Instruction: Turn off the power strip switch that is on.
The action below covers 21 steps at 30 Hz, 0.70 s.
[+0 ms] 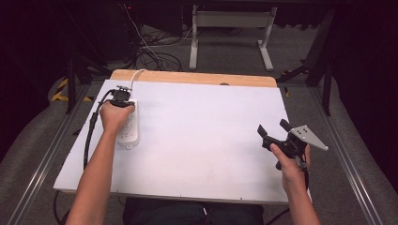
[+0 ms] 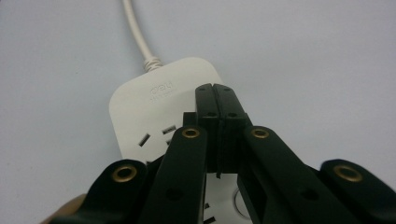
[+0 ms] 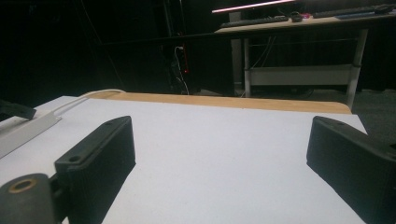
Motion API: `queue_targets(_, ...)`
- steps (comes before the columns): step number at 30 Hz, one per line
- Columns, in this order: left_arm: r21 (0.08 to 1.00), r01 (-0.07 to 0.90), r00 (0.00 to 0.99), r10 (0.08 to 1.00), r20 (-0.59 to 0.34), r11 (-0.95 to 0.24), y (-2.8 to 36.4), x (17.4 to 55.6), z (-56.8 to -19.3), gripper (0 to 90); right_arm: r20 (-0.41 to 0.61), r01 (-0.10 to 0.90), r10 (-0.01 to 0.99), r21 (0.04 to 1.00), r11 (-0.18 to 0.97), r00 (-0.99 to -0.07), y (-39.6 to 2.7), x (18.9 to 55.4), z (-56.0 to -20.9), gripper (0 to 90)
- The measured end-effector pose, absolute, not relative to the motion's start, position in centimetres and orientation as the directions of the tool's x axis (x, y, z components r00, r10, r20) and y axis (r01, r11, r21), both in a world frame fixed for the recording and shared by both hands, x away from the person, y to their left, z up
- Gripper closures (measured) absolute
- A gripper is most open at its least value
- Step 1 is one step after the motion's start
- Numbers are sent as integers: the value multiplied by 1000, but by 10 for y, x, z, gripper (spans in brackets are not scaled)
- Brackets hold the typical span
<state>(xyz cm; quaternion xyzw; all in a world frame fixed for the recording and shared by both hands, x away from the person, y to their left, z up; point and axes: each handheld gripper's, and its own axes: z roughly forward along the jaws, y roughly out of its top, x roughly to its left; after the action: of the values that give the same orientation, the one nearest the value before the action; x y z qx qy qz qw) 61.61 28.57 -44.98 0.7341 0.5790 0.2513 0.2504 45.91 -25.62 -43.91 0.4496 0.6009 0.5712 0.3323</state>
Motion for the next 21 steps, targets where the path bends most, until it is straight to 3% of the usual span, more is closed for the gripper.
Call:
queue_targets(12, 665, 724, 157, 982, 100, -184, 279, 614, -453, 900, 114, 155, 919, 986, -59, -378, -256, 458, -437, 84)
queue_targets(21, 666, 733, 143, 988, 55, -143, 282, 615, -453, 900, 122, 155, 917, 986, -67, -379, -256, 458, -438, 84)
